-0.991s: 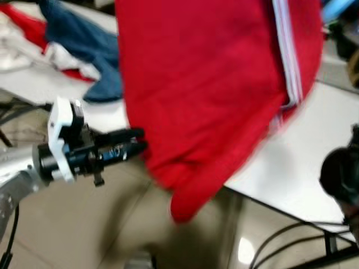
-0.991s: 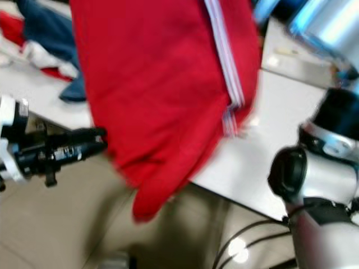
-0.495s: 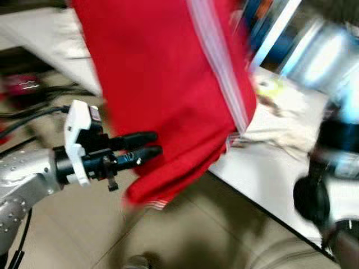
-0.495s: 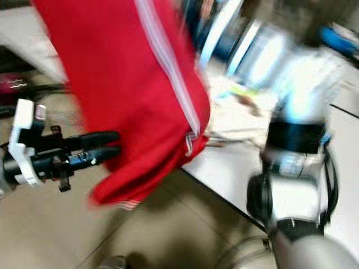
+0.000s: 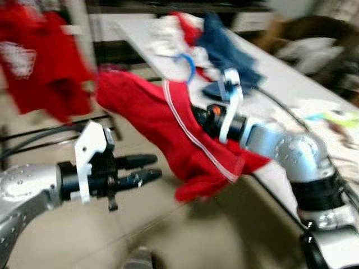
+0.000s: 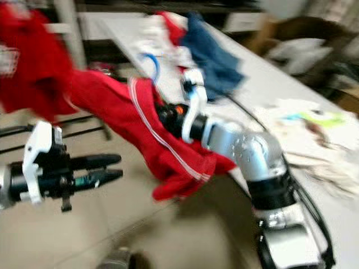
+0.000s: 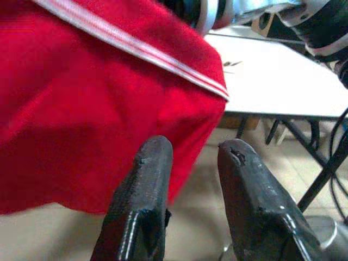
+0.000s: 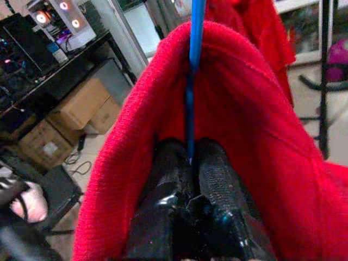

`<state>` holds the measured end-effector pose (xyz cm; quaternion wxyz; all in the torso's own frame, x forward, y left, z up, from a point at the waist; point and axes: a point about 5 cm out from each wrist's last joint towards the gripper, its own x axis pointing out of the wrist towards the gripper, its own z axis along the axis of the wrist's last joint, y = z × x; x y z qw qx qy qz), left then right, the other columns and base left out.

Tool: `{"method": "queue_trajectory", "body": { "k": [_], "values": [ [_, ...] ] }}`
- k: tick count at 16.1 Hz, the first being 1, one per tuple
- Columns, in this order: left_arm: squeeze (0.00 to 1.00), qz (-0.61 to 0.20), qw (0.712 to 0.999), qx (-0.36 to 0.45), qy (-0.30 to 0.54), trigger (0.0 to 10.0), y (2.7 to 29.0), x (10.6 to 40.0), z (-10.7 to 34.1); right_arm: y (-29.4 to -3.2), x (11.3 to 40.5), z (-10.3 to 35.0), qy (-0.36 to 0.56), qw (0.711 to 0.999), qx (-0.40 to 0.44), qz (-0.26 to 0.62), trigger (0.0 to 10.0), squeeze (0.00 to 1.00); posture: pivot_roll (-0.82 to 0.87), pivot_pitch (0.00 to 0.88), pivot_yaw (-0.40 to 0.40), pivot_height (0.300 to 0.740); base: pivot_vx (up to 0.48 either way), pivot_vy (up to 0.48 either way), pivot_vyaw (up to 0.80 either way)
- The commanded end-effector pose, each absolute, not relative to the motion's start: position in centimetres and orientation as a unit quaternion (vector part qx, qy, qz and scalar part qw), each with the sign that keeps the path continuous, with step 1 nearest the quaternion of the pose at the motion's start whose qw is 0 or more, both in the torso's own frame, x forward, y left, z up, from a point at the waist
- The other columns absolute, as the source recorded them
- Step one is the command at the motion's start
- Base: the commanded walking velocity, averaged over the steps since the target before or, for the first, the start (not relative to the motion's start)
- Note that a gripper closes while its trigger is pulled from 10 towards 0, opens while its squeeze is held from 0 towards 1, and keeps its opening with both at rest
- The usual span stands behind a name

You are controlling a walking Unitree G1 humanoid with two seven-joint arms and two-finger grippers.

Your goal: Hang hanger

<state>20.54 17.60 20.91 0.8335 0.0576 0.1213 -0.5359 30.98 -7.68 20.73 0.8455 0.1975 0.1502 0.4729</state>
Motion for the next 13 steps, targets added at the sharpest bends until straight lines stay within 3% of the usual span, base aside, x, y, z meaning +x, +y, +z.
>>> {"method": "queue_trajectory", "body": {
  "k": [1, 6, 7, 13],
  "values": [
    [0.0, -0.537, 0.83, 0.081, 0.131, 10.0, 17.6, 20.7, 20.7, -8.9, 31.3, 20.6, 0.124, 0.863, 0.203, 0.445, 10.0, 0.0, 0.1, 0.0, -0.114, 0.74, 0.0, 0.0, 0.8],
    [0.0, -0.52, 0.837, 0.094, 0.145, 10.0, 17.4, 22.2, 18.6, -11.9, 30.2, 15.1, 0.152, 0.901, 0.192, 0.357, 10.0, 0.0, 0.07, 0.0, -0.057, 0.74, 0.0, 0.0, 0.8],
    [0.0, -0.501, 0.851, 0.094, 0.124, 10.0, 16.9, 23.5, 17.9, -13.3, 29.6, 13.1, 0.17, 0.917, 0.186, 0.309, 10.0, 0.0, 0.06, 0.0, -0.047, 0.74, 0.0, 0.0, 0.8],
    [0.0, -0.374, 0.923, 0.068, 0.062, 10.0, 15.1, 27.0, 14.2, -16.0, 26.2, 9.1, 0.188, 0.949, 0.157, 0.199, 10.0, 0.0, 0.0, 0.0, 0.036, 0.74, 0.0, 0.0, 0.8]
  ]
}}
